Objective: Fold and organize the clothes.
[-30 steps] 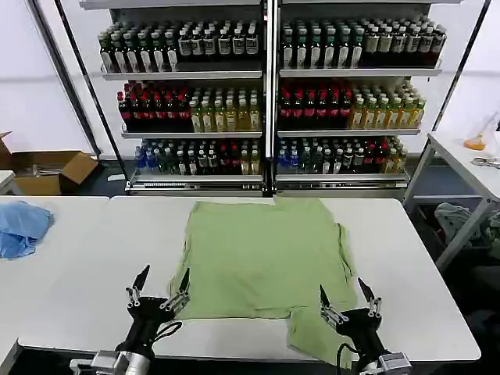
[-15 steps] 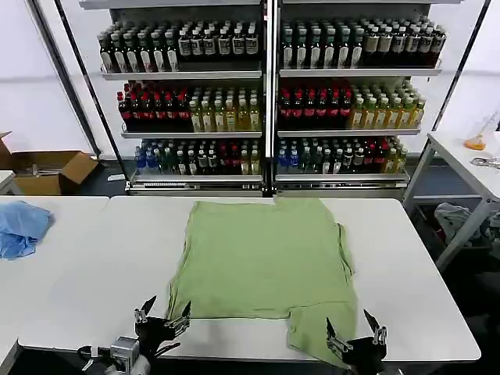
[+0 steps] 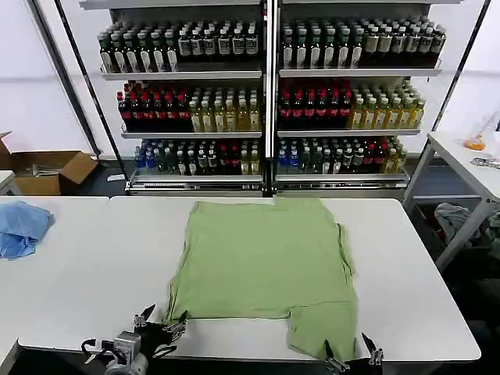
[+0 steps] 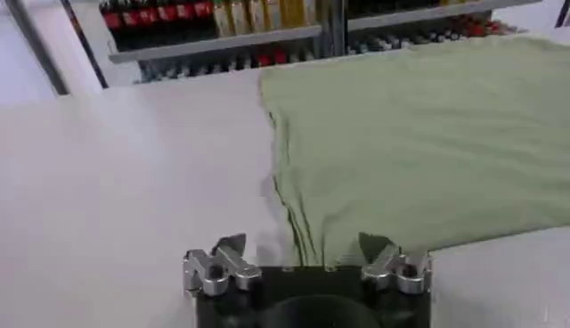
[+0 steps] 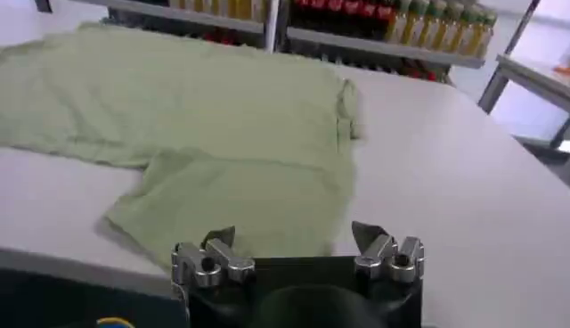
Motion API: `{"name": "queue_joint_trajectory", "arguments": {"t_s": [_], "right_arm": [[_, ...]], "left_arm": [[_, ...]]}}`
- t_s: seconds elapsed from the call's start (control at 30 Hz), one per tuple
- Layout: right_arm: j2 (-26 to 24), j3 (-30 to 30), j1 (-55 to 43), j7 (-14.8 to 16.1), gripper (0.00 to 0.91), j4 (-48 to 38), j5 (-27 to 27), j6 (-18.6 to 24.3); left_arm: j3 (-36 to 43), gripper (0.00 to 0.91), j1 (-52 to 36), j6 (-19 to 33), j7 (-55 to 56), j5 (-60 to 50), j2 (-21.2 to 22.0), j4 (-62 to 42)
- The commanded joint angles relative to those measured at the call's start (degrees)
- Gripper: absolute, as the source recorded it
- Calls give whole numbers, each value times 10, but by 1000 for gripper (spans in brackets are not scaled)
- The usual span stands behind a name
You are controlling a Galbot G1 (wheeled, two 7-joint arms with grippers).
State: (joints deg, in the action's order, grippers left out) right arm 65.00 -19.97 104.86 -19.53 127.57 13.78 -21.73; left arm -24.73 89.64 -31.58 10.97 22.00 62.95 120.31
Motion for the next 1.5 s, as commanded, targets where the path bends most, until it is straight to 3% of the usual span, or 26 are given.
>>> {"name": "queue_joint_trajectory", "arguments": {"t_s": [0.03, 0.57, 0.77, 0.97, 1.27, 1.5], "right_arm": [[5, 12, 0, -1, 0, -16, 16, -7], [-4, 10, -1, 8, 0, -12, 51, 6], [-8, 1, 14, 21, 0, 21, 54, 65], [-17, -28, 34, 25, 0, 63, 51, 96], [-39, -94, 62, 29, 0, 118, 55, 106], [-55, -97, 3, 29, 0, 94, 61, 103]], "left_arm": [[0, 20, -7, -15, -14, 39, -9, -16], [-3, 20, -12, -14, -43, 94, -2, -19], [-12, 20, -7, -5, -48, 112, -1, -2], [-29, 20, 7, 25, -51, 133, 2, 44], [-56, 20, 25, 52, -58, 152, 0, 96], [-80, 20, 22, 54, -59, 171, -12, 105]]}}
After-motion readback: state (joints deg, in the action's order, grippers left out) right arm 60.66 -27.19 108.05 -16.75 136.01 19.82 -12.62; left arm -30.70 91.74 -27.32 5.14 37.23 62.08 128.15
